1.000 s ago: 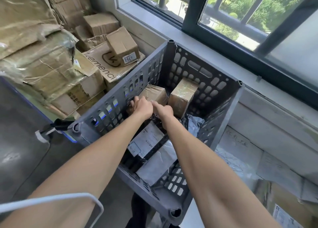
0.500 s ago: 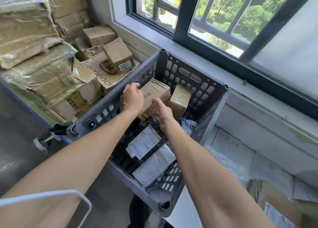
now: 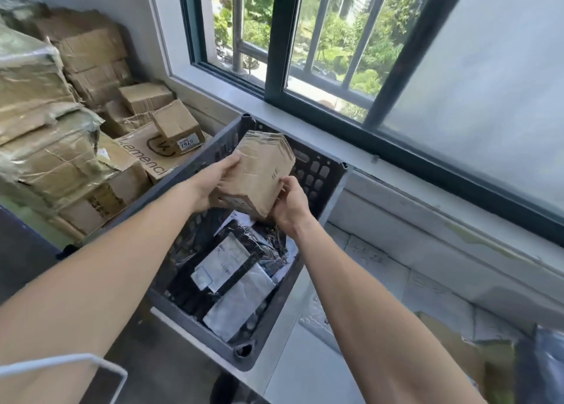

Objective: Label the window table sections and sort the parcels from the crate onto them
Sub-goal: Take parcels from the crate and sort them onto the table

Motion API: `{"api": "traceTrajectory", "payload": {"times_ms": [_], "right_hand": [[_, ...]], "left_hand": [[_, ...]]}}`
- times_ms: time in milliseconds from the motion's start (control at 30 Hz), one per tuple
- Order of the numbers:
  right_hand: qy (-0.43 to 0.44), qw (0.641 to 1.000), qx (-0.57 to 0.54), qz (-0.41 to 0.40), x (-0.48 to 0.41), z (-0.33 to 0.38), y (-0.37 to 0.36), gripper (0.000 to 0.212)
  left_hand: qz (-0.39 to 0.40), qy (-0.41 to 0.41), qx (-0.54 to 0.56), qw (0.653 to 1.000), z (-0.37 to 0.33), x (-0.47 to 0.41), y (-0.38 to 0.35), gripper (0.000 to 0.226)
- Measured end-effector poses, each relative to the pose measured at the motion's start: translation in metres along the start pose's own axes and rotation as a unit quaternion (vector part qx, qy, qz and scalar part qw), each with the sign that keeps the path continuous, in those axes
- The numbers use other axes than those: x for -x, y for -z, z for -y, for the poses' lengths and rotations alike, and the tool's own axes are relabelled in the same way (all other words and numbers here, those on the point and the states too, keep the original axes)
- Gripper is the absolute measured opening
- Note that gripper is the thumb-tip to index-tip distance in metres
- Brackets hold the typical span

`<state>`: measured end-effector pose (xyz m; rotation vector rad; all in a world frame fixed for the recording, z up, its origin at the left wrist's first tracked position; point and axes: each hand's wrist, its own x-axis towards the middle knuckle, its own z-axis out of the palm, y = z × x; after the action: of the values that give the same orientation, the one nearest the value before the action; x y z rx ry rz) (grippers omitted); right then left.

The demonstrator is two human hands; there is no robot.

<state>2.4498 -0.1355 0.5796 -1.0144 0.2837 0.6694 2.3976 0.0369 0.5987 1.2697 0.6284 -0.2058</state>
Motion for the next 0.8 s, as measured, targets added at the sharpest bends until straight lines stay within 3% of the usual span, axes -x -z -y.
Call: {"api": "traceTrajectory", "payload": {"times_ms": [100, 233, 333, 433, 533, 800], "right_hand": [[0.022, 0.995, 0.099, -0.022, 0.004, 0.012, 0.006, 0.026], [0.081, 0.985, 0.145, -0.035, 0.008, 0.027, 0.016, 0.067], [0.081, 0.978, 0.193, 0.001, 0.016, 0.034, 0.022, 0.092], [0.065, 0.978, 0.199, 0.007, 0.022, 0.039, 0.027, 0.079], [0.048, 0.985, 0.166, 0.008, 0.027, 0.049, 0.03, 0.064], [0.02, 0.992, 0.123, 0.026, 0.038, 0.068, 0.039, 0.046]], "left_hand": [[0.008, -0.045, 0.023, 0.999, 0.004, 0.002, -0.015, 0.039], [0.0, -0.062, 0.011, 0.998, 0.004, 0.004, -0.031, 0.041], [0.046, -0.046, 0.004, 0.998, 0.0, 0.008, -0.043, 0.038], [0.065, -0.037, -0.006, 0.997, -0.005, 0.013, -0.053, 0.042], [0.058, -0.04, -0.038, 0.997, -0.011, 0.016, -0.054, 0.059], [0.117, -0.035, -0.054, 0.991, -0.017, 0.02, -0.063, 0.068]]}}
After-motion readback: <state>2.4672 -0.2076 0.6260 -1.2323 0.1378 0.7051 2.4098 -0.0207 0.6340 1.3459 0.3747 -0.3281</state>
